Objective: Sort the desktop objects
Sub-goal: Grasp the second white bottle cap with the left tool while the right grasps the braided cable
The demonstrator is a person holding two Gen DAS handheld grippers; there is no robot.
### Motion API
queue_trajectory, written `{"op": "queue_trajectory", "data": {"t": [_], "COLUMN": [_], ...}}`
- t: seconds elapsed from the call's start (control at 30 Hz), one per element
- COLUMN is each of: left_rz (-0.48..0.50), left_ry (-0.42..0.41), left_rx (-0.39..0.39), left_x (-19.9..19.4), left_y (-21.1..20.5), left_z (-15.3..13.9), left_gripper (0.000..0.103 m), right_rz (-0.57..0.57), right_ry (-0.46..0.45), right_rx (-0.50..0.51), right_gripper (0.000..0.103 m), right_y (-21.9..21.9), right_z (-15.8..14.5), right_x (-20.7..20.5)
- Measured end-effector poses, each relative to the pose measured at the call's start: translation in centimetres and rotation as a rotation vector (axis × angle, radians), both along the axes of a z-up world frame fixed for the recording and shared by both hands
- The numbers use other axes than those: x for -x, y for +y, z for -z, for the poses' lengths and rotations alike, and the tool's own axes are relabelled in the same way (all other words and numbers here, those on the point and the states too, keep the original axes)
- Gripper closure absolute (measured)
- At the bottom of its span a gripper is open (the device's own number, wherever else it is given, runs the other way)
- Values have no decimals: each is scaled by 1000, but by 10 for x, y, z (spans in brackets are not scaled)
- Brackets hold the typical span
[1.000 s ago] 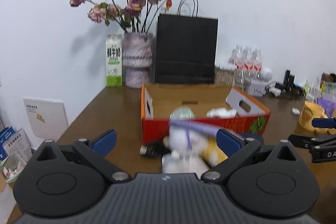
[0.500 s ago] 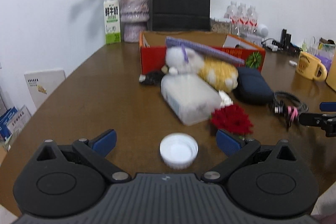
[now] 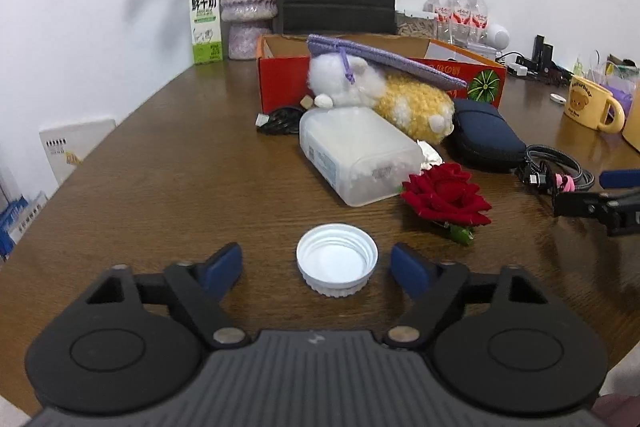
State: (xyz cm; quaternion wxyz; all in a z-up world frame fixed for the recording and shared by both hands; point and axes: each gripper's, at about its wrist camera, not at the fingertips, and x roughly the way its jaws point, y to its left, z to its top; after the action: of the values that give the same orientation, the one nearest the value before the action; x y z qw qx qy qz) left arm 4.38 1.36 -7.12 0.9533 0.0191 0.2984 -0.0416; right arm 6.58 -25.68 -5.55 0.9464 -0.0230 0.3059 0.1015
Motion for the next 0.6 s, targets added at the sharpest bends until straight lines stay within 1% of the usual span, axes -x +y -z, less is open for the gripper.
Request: {"op": "queue_trajectory", "data": {"t": [0.03, 0.07, 0.1, 0.2, 0.37, 0.6], "left_rz": [10, 15, 20, 33, 34, 30], "left_ry": [-2, -5, -7, -5, -6, -4], "left_rx": [7, 6, 7, 6, 17, 18], "left_x": [0, -1, -2, -5, -10, -15], "left_y": [0, 0, -1, -2, -1, 0], "left_z": [-1, -1, -2, -3, -2, -3], "left_gripper": [43, 50, 62, 62, 62, 62], "right_rz": [2, 6, 10, 6, -8, -42], "right_ry": [2, 7, 13, 32, 54, 61], "right_rx": [8, 20, 31, 58, 37, 41], "right_gripper": [0, 0, 0, 0, 0, 0], "right_y": [1, 2, 2, 3, -1, -3], "right_z": [0, 0, 0, 2, 4, 3], "right_x": [-4, -8, -11, -23, -38, -50]}}
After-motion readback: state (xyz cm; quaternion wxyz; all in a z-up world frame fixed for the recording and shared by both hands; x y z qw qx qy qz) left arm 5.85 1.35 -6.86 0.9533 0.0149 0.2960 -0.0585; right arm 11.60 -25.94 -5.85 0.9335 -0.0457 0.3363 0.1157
